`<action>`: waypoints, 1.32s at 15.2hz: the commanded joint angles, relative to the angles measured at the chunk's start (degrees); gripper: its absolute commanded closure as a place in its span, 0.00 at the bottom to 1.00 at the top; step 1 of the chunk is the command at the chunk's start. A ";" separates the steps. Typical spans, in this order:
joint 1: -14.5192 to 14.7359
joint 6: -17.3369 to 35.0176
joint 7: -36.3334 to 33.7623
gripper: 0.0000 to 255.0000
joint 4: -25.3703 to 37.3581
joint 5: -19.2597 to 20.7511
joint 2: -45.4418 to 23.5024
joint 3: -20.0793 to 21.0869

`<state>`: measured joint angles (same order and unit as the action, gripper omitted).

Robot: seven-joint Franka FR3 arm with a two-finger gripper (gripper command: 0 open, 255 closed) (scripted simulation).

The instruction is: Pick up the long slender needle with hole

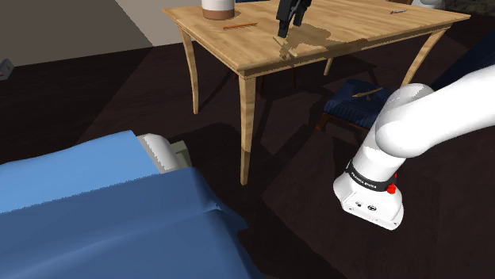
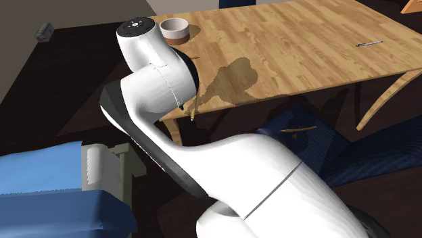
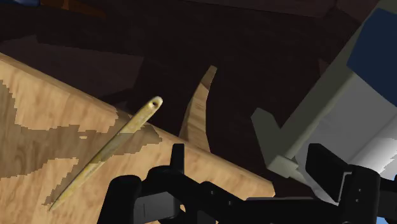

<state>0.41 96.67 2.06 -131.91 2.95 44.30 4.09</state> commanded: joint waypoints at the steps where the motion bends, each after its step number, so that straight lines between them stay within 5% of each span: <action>1: 0.00 0.00 0.00 0.00 0.00 0.00 0.00 0.00; 15: -13.91 5.39 -21.59 0.00 11.59 -4.90 -22.82 -8.89; 20: -13.93 9.23 -21.40 0.00 7.65 -4.90 -22.71 -8.95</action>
<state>-13.49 104.89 -19.30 -123.23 -1.92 21.55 -4.85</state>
